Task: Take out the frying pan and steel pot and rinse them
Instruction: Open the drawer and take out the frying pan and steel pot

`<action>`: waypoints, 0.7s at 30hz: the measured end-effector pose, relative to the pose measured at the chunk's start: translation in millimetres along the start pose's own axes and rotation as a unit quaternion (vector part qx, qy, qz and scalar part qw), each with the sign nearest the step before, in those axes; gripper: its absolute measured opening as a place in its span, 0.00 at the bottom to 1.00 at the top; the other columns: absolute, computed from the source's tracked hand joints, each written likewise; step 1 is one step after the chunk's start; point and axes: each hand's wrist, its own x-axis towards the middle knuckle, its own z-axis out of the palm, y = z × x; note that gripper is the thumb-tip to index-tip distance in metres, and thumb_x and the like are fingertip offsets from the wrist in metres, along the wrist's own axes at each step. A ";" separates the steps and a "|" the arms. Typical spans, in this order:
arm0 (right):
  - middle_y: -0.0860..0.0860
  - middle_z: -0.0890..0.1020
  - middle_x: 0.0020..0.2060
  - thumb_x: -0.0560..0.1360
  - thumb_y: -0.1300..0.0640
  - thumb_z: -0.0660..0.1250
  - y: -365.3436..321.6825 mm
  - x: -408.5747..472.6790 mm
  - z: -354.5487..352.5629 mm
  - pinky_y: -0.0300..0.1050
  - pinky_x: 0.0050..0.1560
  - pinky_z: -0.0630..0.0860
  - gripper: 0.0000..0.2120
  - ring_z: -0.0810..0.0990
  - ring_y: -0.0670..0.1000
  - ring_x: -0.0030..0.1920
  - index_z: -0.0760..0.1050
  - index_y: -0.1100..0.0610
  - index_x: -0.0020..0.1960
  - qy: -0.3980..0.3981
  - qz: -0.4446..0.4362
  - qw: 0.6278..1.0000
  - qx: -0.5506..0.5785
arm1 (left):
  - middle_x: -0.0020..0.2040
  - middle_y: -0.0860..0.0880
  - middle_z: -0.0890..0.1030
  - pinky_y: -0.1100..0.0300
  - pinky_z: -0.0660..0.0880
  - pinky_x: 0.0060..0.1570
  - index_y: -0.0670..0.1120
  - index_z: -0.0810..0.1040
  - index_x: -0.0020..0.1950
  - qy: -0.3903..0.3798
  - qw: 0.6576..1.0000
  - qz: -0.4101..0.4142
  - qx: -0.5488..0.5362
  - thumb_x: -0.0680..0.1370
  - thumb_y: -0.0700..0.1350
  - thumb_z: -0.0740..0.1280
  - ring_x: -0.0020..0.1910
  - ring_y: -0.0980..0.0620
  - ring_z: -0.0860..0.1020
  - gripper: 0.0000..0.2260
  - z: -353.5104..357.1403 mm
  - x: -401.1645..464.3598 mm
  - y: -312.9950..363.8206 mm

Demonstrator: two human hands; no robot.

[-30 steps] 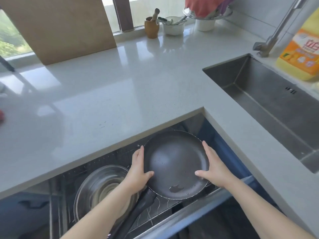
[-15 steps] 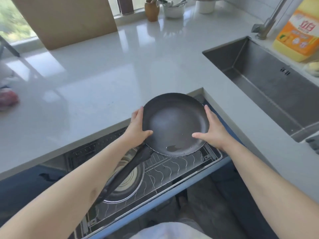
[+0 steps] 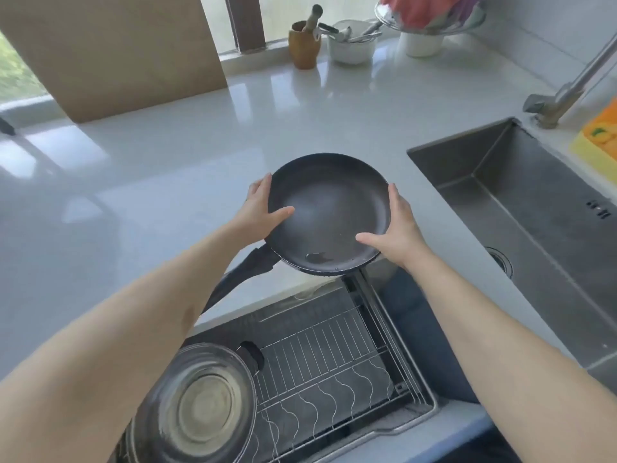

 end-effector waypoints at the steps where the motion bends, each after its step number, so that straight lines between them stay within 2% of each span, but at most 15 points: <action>1: 0.49 0.51 0.77 0.70 0.56 0.76 0.2 12.5 -1.5 0.35 0.67 0.51 0.53 0.52 0.47 0.76 0.42 0.52 0.79 0.000 0.001 1.000 -0.003 | 0.78 0.51 0.50 0.52 0.57 0.74 0.48 0.45 0.80 0.002 1.000 -0.003 -0.002 0.79 0.52 0.65 0.76 0.52 0.54 0.37 0.4 12.4 1.9; 10: 0.48 0.51 0.78 0.70 0.56 0.76 13.0 77.1 -5.4 0.37 0.68 0.51 0.52 0.51 0.46 0.77 0.42 0.51 0.79 0.008 0.002 1.000 -0.007 | 0.78 0.53 0.50 0.60 0.53 0.72 0.48 0.47 0.80 0.001 1.000 -0.020 -0.006 0.81 0.53 0.62 0.76 0.54 0.54 0.33 12.6 86.4 2.9; 21: 0.47 0.51 0.78 0.70 0.56 0.76 28.4 92.9 3.7 0.34 0.67 0.50 0.52 0.51 0.45 0.76 0.42 0.51 0.79 0.013 0.022 1.000 -0.001 | 0.79 0.51 0.51 0.63 0.51 0.70 0.47 0.48 0.80 -0.007 1.000 -0.021 0.016 0.82 0.52 0.59 0.76 0.54 0.54 0.31 20.7 112.3 -2.7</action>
